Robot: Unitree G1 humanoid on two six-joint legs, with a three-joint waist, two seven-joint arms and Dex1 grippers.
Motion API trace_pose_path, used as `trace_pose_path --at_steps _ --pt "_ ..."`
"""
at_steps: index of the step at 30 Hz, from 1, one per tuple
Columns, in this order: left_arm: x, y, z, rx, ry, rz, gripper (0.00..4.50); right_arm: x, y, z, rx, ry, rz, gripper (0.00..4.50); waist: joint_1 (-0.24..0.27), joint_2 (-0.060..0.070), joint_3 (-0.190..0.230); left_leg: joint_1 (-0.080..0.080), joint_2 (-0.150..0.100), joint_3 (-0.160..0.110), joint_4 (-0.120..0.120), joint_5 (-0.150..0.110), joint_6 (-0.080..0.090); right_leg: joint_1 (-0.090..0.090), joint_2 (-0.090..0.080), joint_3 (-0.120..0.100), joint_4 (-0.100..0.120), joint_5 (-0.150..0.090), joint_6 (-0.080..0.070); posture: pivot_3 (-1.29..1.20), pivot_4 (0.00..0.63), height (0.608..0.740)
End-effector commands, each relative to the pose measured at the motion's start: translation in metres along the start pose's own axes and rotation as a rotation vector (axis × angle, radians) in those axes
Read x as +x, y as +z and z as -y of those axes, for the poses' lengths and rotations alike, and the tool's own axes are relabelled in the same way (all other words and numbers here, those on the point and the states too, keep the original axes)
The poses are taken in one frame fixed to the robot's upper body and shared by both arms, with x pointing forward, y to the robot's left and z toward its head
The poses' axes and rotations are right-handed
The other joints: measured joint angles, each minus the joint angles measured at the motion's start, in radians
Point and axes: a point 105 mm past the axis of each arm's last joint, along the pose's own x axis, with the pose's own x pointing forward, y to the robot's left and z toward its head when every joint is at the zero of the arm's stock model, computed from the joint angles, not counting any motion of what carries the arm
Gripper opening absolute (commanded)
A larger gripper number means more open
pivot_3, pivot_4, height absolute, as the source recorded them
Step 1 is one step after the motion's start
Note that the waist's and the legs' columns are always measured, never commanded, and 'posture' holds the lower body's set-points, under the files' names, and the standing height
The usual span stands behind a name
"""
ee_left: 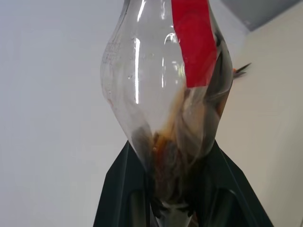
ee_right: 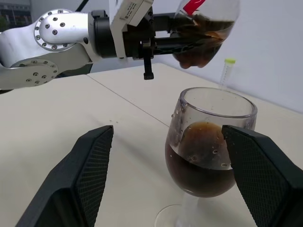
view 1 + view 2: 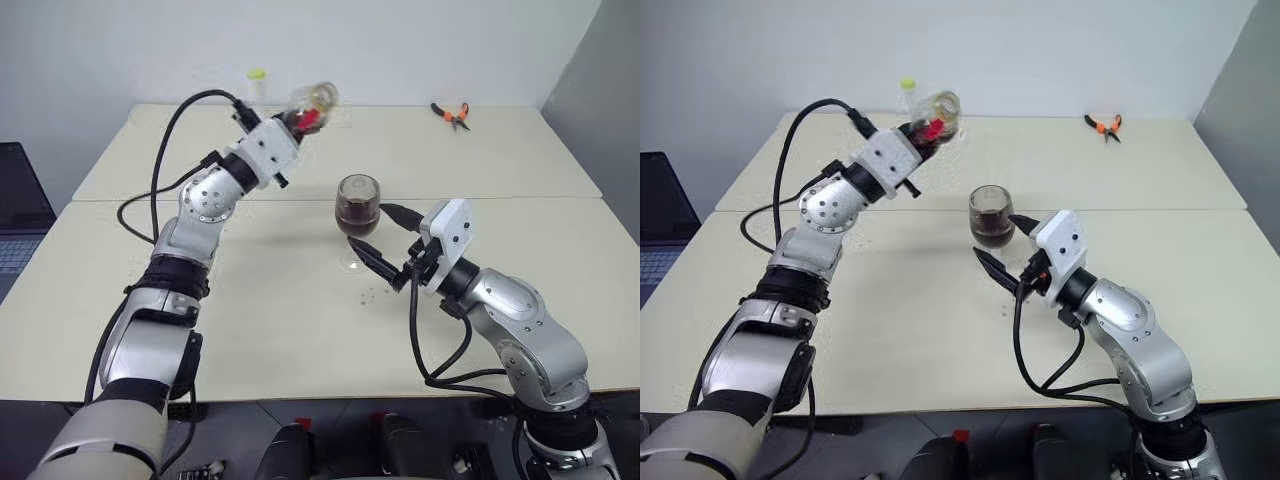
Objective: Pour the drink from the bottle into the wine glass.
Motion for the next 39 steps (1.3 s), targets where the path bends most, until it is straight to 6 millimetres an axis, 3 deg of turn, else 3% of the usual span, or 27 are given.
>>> trace_pose_path --at_steps 1,5,12,16,29,39 --pt "-0.019 -0.017 -0.023 -0.167 0.166 -0.068 0.74 -0.001 0.023 -0.011 -0.019 0.072 0.069 3.94 -0.005 0.000 0.000 0.000 0.000 -0.001 0.000 0.000 0.000 0.000 0.000 0.000 0.000 0.000 0.000 0.00 0.150 0.740" --pt "-0.047 -0.050 -0.030 -0.329 0.335 -0.186 0.74 -0.002 0.021 -0.016 0.014 0.120 0.020 3.94 -0.007 0.000 0.000 0.000 0.000 -0.003 0.000 0.001 -0.001 0.000 0.000 -0.001 0.000 0.000 0.000 0.00 0.150 0.740" --pt "-0.094 -0.105 -0.005 -0.549 0.492 -0.364 0.74 -0.001 0.021 -0.025 0.001 0.245 -0.047 3.94 0.008 -0.002 -0.002 0.000 0.000 -0.004 0.001 0.001 -0.002 0.000 -0.001 -0.002 0.000 0.000 0.000 0.00 0.150 0.740" --pt "-0.107 -0.122 0.003 -0.589 0.543 -0.413 0.74 0.005 0.016 -0.025 -0.018 0.259 -0.073 3.94 0.016 -0.004 -0.002 0.000 -0.001 -0.003 0.001 0.001 -0.002 0.001 -0.001 -0.001 -0.001 0.000 0.000 0.00 0.150 0.740" --pt "-0.103 -0.132 0.008 -0.644 0.528 -0.389 0.74 0.020 0.019 -0.034 -0.020 0.310 -0.055 3.94 0.016 -0.005 -0.004 0.000 -0.001 -0.002 0.001 0.001 -0.002 0.001 -0.002 -0.001 0.000 0.000 0.000 0.00 0.150 0.740" --pt "-0.106 -0.120 0.015 -0.624 0.466 -0.330 4.04 0.019 0.018 -0.032 -0.016 0.304 -0.062 3.94 0.016 -0.005 -0.004 0.000 -0.001 -0.002 0.001 0.001 -0.002 0.001 -0.002 -0.001 0.000 0.000 0.000 0.00 0.150 0.740"
